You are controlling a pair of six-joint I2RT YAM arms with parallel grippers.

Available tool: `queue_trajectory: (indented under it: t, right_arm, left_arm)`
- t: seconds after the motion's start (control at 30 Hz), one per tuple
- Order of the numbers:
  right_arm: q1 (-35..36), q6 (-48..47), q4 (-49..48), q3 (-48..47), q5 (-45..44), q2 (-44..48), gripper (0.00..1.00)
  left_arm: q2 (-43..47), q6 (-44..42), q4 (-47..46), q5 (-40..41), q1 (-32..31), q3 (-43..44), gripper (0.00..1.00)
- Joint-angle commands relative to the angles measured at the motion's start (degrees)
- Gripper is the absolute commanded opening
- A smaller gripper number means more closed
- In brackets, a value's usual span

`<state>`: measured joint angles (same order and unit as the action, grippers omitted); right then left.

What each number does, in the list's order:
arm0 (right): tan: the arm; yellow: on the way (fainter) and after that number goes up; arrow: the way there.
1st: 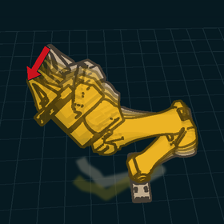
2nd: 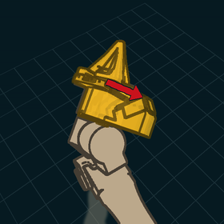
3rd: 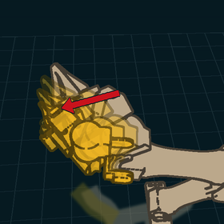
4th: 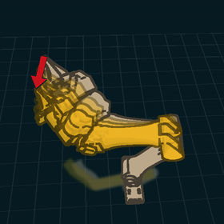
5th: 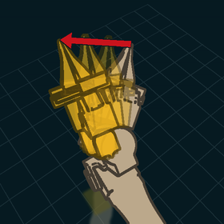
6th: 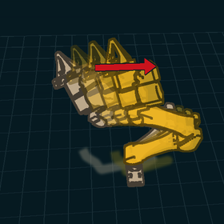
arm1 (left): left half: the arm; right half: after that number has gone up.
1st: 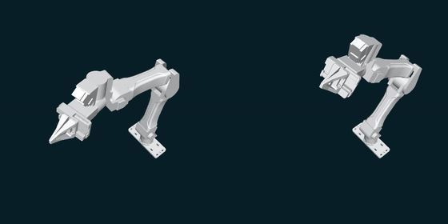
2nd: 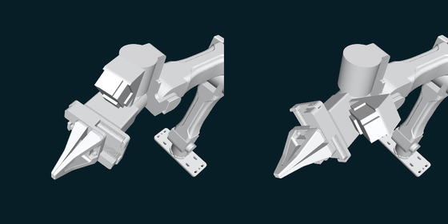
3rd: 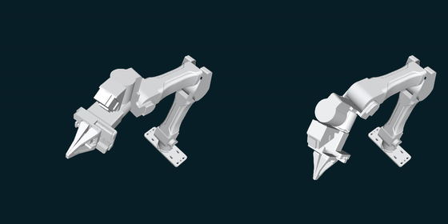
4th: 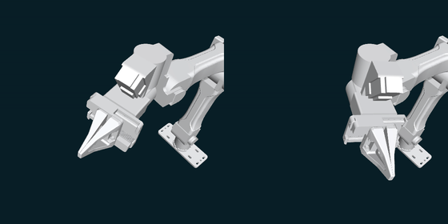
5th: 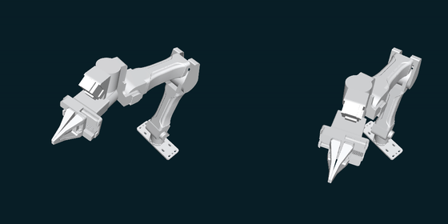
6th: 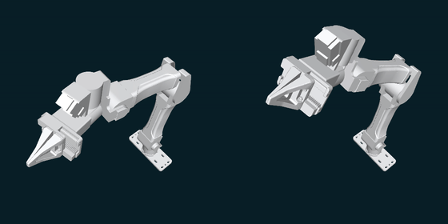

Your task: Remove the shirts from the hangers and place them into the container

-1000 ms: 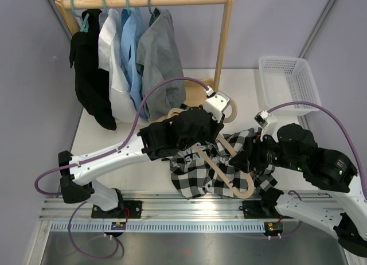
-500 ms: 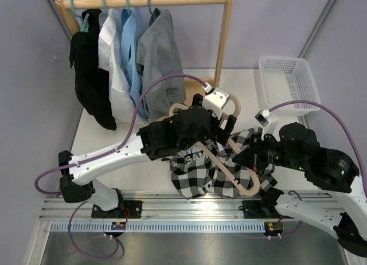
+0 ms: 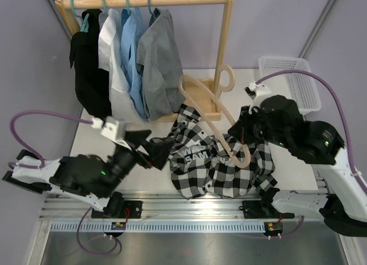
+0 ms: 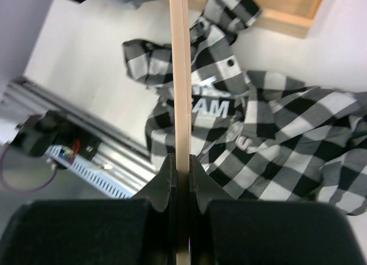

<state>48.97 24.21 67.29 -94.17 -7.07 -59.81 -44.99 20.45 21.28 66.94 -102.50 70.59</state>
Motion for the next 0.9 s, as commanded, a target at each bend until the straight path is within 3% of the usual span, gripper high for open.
queue_trajectory:
  t: [0.0,0.27,0.3,0.37,0.7,0.87]
  right_arm:
    - [0.07,-2.49,0.65,-6.28,-11.46,-5.22,0.00]
    - [0.07,-7.06,-0.23,-21.48,-18.59,-18.82,0.00]
    - [0.07,-8.11,-0.05,-23.32,-19.20,-20.16,0.00]
    - [0.07,-9.08,-0.14,-28.42,-20.61,-23.76,0.00]
    - [-0.02,-16.81,3.37,-58.54,-25.17,-43.80,0.00]
    - [-3.95,-17.18,-0.57,-60.53,-26.24,-47.94,0.00]
  left_arm:
    - [-7.81,24.29,21.19,12.94,-7.34,-2.39,0.99]
    - [-19.33,56.16,48.83,14.37,-17.55,4.11,0.99]
    - [-22.04,65.76,57.65,13.93,-18.34,5.16,0.99]
    - [-25.04,76.19,67.45,13.49,-20.53,7.46,0.99]
    - [-29.10,80.19,67.32,11.11,-23.89,7.37,0.99]
    - [-29.27,80.10,67.23,11.46,-24.33,7.72,0.99]
